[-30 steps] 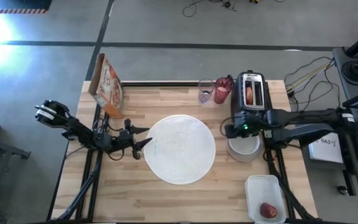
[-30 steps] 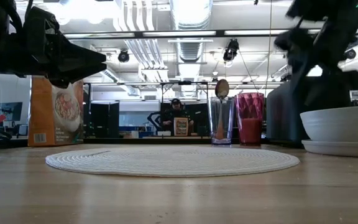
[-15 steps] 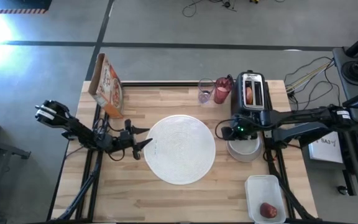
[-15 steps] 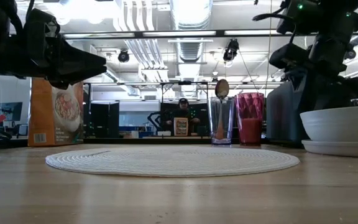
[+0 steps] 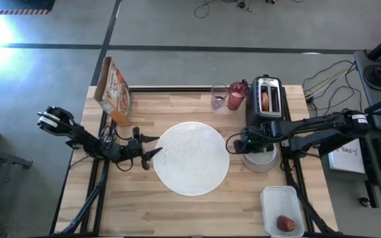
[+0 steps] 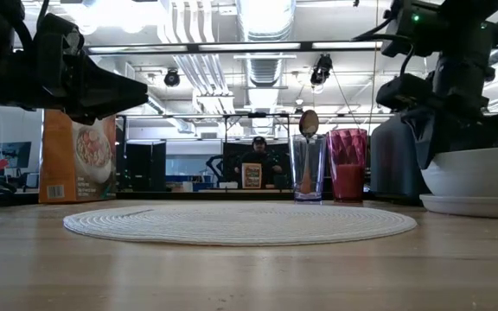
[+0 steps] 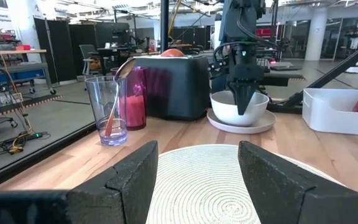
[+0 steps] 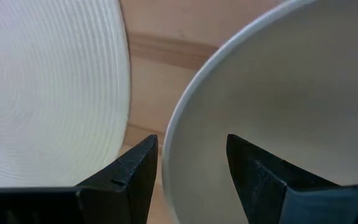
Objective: Arrange a breakfast setting
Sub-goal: Put the white bowl on the left of the white table mat
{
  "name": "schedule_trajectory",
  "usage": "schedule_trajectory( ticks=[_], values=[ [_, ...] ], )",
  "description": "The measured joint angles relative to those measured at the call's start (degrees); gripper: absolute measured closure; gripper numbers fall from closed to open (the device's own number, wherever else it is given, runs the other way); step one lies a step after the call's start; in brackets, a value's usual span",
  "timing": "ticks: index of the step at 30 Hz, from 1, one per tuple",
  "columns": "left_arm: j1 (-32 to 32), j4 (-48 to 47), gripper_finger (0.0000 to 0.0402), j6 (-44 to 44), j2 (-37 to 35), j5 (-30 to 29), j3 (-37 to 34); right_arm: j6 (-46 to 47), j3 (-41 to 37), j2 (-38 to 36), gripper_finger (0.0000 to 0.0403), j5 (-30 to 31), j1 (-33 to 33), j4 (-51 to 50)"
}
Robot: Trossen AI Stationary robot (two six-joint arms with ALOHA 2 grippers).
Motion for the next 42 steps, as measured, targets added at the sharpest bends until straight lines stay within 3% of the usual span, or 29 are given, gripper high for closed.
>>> schedule_trajectory(
  ticks=[10, 18, 33, 42],
  values=[
    [0.0, -0.1, 0.0193, 0.0, 0.0, 0.0, 0.0, -1.8, 0.0, 1.9, 0.0299, -3.9, 0.1, 0.0],
    [0.0, -0.2, 0.0193, 0.0, 0.0, 0.0, 0.0, -2.5, 0.3, -1.1, 0.0365, -5.7, 0.1, -0.7],
    [0.0, -0.1, 0.0193, -0.3, 0.0, 0.0, 0.0, -15.8, 15.6, 0.4, 0.0392, -5.8, 0.1, -4.2],
    [0.0, 0.0, 0.0193, -0.3, 0.0, 0.0, 0.0, -21.8, 25.8, 10.4, 0.0394, -4.1, 0.4, -20.0]
  ],
)
